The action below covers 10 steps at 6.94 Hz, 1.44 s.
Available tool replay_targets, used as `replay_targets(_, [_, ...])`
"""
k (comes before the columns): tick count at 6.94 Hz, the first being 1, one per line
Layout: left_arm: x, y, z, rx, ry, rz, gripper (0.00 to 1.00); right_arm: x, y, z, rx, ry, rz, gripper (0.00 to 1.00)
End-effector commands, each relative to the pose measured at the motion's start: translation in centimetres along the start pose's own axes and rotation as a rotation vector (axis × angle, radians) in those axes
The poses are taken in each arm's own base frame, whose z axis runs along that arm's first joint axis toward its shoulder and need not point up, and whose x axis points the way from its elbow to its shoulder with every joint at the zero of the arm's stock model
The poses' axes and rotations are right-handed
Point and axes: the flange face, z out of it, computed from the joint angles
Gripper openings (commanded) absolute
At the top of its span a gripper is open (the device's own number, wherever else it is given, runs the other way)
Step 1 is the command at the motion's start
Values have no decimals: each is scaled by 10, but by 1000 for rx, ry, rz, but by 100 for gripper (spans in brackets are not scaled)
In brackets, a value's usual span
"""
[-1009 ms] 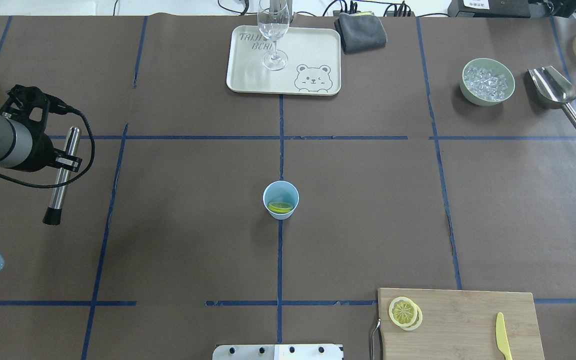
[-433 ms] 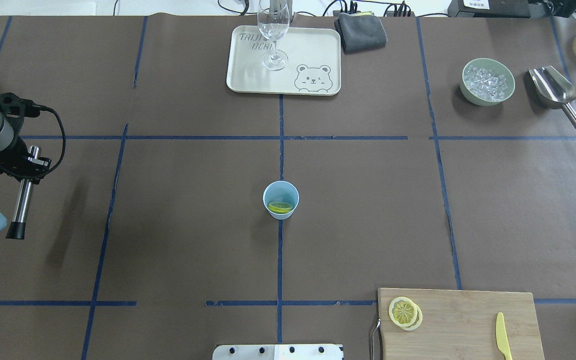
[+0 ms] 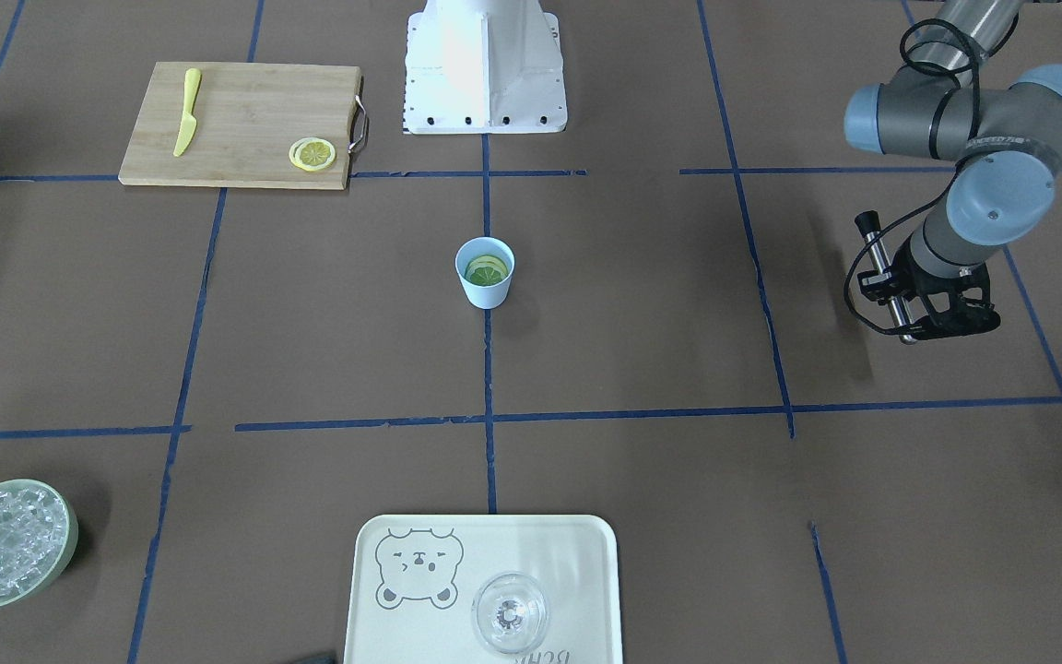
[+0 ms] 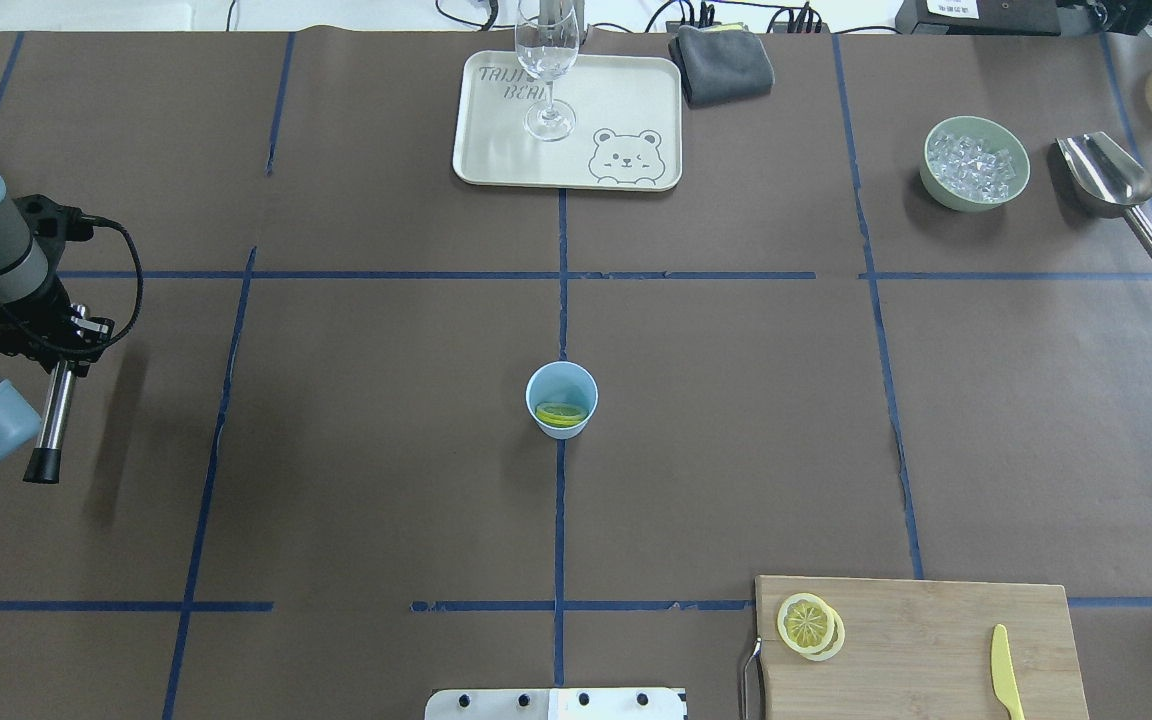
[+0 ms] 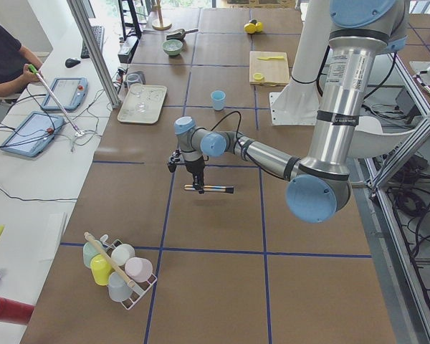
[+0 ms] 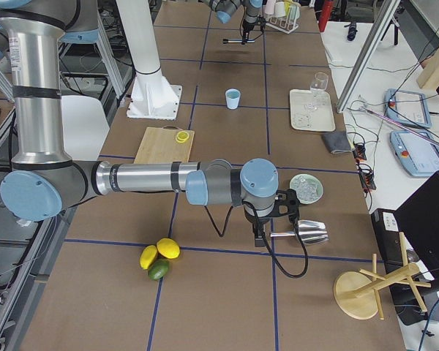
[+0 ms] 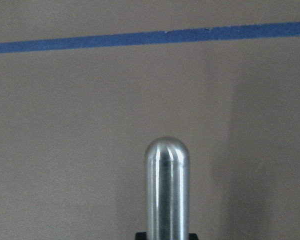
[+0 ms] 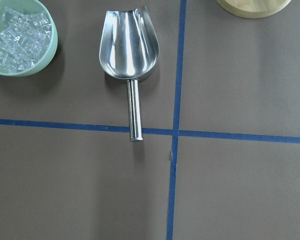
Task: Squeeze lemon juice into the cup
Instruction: 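Lower the muddler onto the table at its starting spot and open the left gripper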
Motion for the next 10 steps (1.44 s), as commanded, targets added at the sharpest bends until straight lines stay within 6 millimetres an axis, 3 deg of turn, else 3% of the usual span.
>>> replay_targets(1, [-1, -4, 7, -3, -2, 21, 0, -7, -1, -6, 11, 3, -11, 100])
replay_targets(5, [-1, -9, 14, 1, 2, 53, 0, -5, 0, -5, 8, 3, -8, 100])
replay_targets(6, [-3, -10, 17, -4, -4, 52, 82, -5, 0, -5, 8, 3, -9, 100])
replay_targets(7, [-4, -10, 18, -4, -6, 51, 100, -4, 0, -4, 7, 3, -7, 100])
replay_targets(9, [0, -9, 9, 9, 7, 59, 100, -4, 1, -4, 6, 3, -7, 100])
replay_targets(10, [7, -5, -12, 46, 28, 77, 100, -3, 1, -3, 4, 3, -3, 100])
